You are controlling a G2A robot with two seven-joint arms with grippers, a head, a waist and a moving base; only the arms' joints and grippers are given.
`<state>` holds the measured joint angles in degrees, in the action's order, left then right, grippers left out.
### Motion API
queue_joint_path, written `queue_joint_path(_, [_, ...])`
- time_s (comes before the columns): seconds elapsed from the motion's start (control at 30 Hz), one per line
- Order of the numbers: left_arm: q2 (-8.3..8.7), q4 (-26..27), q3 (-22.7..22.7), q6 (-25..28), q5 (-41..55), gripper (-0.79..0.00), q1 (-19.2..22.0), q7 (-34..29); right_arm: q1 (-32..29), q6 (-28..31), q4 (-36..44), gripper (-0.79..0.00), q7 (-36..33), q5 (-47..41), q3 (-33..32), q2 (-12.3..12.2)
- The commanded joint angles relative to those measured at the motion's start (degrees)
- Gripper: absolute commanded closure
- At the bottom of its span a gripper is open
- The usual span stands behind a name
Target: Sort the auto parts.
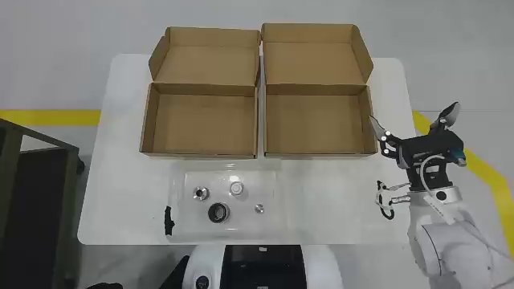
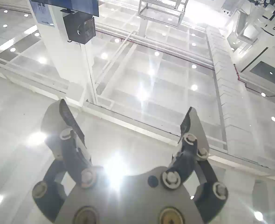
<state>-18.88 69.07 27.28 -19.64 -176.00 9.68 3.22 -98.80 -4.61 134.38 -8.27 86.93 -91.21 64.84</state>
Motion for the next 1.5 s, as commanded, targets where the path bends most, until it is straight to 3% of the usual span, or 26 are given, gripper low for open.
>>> queue_joint_path(0.0, [0.00, 0.0, 0.0, 0.0, 0.0, -0.785, 0.0, 0.0, 0.0, 0.0, 0.0, -0.784, 0.0, 0.0, 0.0, 0.0])
queue_joint_path(0.5, [0.00, 0.0, 0.0, 0.0, 0.0, -0.785, 0.0, 0.0, 0.0, 0.1, -0.1, -0.785, 0.0, 0.0, 0.0, 0.0])
queue_joint_path(0.67, [0.00, 0.0, 0.0, 0.0, 0.0, -0.785, 0.0, 0.0, 1.0, 3.6, -1.0, -0.785, -0.9, 0.7, 1.5, 0.1])
queue_joint_path(1.47, [0.00, 0.0, 0.0, 0.0, 0.0, -0.785, 0.0, 0.0, 9.3, 11.9, -5.7, -0.785, -6.1, 12.6, 16.9, 1.1])
